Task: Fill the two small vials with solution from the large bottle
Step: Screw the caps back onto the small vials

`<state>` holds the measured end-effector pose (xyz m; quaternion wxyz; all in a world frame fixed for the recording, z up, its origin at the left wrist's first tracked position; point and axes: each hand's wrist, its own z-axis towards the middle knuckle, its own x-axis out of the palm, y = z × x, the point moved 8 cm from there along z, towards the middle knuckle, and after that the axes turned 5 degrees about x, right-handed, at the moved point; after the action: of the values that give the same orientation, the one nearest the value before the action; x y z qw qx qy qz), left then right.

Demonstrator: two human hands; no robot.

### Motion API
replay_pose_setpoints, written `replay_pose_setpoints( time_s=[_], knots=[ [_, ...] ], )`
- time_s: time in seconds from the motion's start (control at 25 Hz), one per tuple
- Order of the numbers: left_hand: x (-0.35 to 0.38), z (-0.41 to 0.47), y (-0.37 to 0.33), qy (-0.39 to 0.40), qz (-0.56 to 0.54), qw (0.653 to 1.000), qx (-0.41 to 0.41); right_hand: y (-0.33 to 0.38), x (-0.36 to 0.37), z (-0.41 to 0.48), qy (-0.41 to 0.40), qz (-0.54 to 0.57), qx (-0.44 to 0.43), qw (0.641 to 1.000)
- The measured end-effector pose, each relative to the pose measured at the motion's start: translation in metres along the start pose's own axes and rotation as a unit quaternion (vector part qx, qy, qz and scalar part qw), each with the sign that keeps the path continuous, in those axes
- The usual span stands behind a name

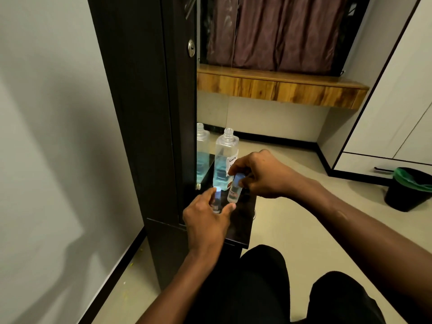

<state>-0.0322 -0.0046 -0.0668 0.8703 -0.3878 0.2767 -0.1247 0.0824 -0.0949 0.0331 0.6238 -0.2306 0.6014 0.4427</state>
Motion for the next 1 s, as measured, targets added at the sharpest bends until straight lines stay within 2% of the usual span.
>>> replay_pose_setpoints(
  time_s=[0.24,0.68,1.0],
  knots=[
    [0.015,-0.006,0.038,0.042,0.011,0.997,-0.059,-0.016,0.04,0.016,0.023,0.021,0.028,0.999],
    [0.034,-0.009,0.057,0.062,0.003,0.995,-0.083,-0.013,0.065,0.024,0.058,0.05,0.021,0.997],
    [0.029,-0.009,0.05,0.061,-0.013,0.994,-0.087,-0.016,0.061,0.02,0.047,0.044,0.024,0.998]
  ],
)
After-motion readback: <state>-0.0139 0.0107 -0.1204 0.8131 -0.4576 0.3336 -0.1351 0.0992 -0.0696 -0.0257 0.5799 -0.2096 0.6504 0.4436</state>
